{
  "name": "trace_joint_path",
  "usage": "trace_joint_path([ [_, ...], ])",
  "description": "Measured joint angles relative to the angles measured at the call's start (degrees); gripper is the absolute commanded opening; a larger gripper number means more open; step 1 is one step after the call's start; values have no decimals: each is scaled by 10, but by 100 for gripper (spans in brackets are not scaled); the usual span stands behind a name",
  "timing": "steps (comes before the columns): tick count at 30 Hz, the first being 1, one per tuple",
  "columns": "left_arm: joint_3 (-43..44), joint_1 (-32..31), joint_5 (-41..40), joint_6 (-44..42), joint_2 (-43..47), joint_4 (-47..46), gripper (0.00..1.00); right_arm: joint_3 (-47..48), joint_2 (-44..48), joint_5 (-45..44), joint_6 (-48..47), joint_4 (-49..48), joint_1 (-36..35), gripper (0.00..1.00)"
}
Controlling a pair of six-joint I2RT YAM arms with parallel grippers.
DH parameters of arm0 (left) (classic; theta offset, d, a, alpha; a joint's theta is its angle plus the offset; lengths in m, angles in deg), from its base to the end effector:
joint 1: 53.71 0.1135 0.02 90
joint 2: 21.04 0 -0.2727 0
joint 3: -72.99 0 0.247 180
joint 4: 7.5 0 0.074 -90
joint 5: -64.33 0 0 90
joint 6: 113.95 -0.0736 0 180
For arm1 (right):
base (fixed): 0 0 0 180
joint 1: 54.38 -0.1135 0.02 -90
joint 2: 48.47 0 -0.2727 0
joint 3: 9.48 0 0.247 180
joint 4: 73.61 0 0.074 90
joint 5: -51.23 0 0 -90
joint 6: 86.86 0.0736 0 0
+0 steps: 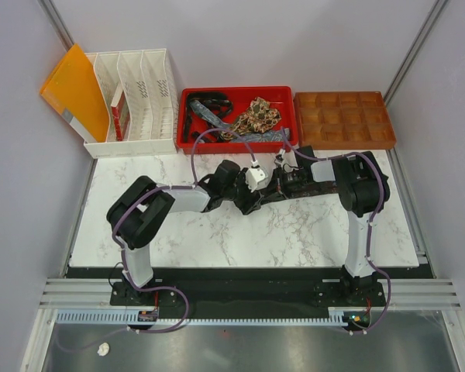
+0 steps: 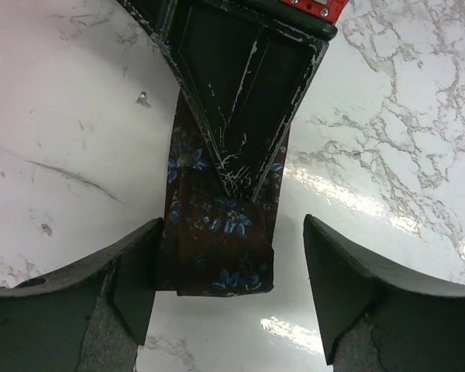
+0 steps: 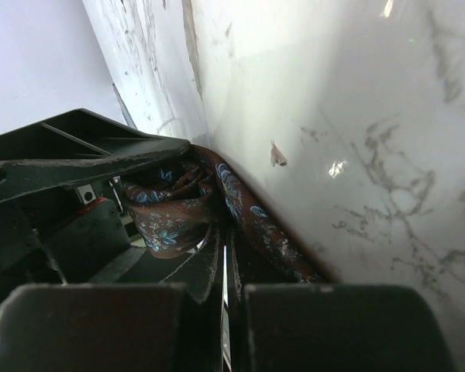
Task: Roll the ties
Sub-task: Roll the tie at the center of the board.
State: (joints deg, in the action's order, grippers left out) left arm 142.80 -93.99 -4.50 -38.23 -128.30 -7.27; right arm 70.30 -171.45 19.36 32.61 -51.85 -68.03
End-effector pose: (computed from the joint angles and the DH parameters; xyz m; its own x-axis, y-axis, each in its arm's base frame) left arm 0.2955 -0.2853 0.1365 -0.2494 0.5129 -0.8214 0.9106 0.4129 -0.0187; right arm 0.3703 0.1543 0.0709 -0.9996 0.0245 0.0100 0.0206 0.4780 0.8781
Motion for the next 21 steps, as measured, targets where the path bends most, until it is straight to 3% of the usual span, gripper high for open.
trace_joint_path([
  [6,-34,-7,-14,-2,0,-53,56,0,-4,17,-17,20,0,0],
  [13,-33,-6,-13,-21,0,-47,21,0,-4,26,-32,30,0,1],
  [19,14,-7,-11,-22,-7,36,2,10,-5,35,-35,45,2,21],
  [21,25,-6,-12,-22,-10,49,2,17,-5,35,-35,53,6,26],
])
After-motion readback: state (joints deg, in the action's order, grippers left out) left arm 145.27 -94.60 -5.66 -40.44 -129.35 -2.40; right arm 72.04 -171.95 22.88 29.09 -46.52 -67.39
